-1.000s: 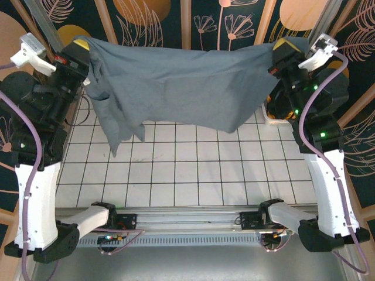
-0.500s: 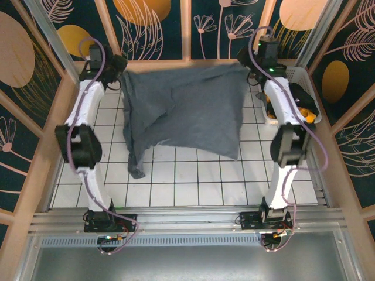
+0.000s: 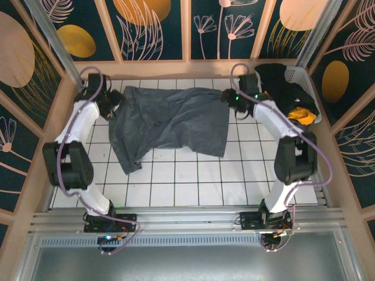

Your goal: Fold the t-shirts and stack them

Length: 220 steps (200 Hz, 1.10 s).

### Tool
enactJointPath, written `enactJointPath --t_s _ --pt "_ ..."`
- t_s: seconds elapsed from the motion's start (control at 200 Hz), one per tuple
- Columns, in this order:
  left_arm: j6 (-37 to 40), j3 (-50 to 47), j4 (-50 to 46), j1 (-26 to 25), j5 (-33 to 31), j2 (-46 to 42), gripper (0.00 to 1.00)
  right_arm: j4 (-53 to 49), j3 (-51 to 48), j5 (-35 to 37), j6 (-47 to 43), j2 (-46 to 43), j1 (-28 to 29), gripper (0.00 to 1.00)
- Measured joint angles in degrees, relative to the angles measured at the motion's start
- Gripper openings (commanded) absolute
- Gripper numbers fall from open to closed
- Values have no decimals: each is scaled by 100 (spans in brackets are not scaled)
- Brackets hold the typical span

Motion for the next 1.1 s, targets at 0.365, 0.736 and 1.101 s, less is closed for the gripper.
enactJointPath --t_s 0.365,0.736,1.101 --pt "-131 -1423 48 0 181 -404 69 -798 -2304 247 221 -1067 638 57" --pt "-68 -1178 39 0 308 -546 69 -953 -2216 409 188 -129 1445 57" --pt "-72 -1178 42 0 435 -800 69 -1209 -2028 739 216 133 1314 12"
